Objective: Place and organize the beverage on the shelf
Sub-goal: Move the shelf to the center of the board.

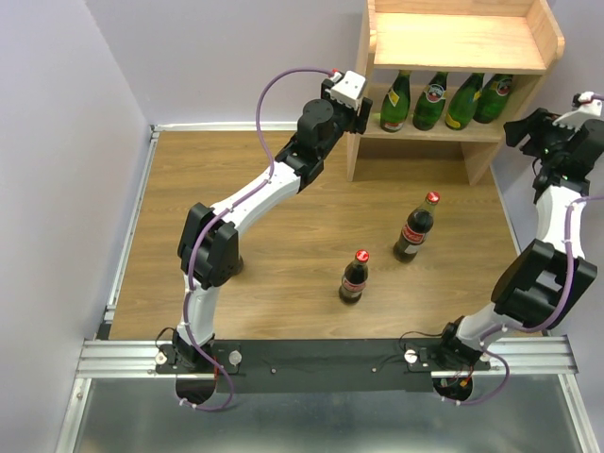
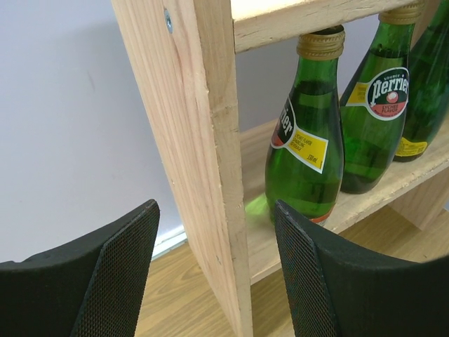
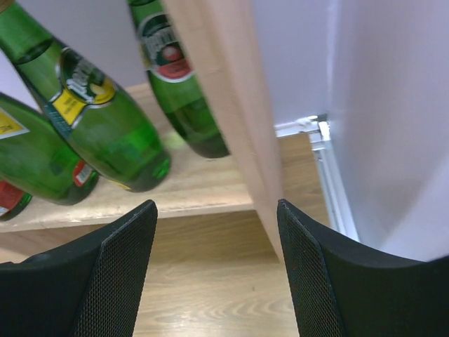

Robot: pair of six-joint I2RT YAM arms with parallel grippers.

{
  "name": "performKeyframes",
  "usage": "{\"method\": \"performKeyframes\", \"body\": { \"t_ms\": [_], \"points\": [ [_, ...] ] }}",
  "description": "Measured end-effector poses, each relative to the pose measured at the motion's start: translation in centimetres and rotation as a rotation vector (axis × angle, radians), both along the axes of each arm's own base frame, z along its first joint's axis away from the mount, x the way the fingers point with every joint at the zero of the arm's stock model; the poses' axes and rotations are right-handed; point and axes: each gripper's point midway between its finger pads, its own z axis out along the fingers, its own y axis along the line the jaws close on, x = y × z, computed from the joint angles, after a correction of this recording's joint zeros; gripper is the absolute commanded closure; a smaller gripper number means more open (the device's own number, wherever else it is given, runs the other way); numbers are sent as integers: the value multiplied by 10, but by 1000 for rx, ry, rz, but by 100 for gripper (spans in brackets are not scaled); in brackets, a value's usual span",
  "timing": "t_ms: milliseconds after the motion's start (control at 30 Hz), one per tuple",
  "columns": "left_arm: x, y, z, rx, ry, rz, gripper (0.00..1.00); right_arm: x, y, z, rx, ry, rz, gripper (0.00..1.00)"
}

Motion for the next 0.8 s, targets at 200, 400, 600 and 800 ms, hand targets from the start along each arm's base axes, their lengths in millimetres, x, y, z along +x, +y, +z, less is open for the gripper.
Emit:
{"method": "performKeyframes", "body": {
  "t_ms": [200,400,600,800],
  "points": [
    [0,0,1,-1,-5,0,26,12,12,-4,-30,5,10,27],
    [0,0,2,-3,-6,0,26,17,3,6,-78,-33,-47,29],
    [0,0,2,-6,-5,-1,26,23,-6,16,-115,-87,-83,31],
    [0,0,2,-7,-5,-1,26,38,-6,4,-126,-95,-75,36]
  ]
}}
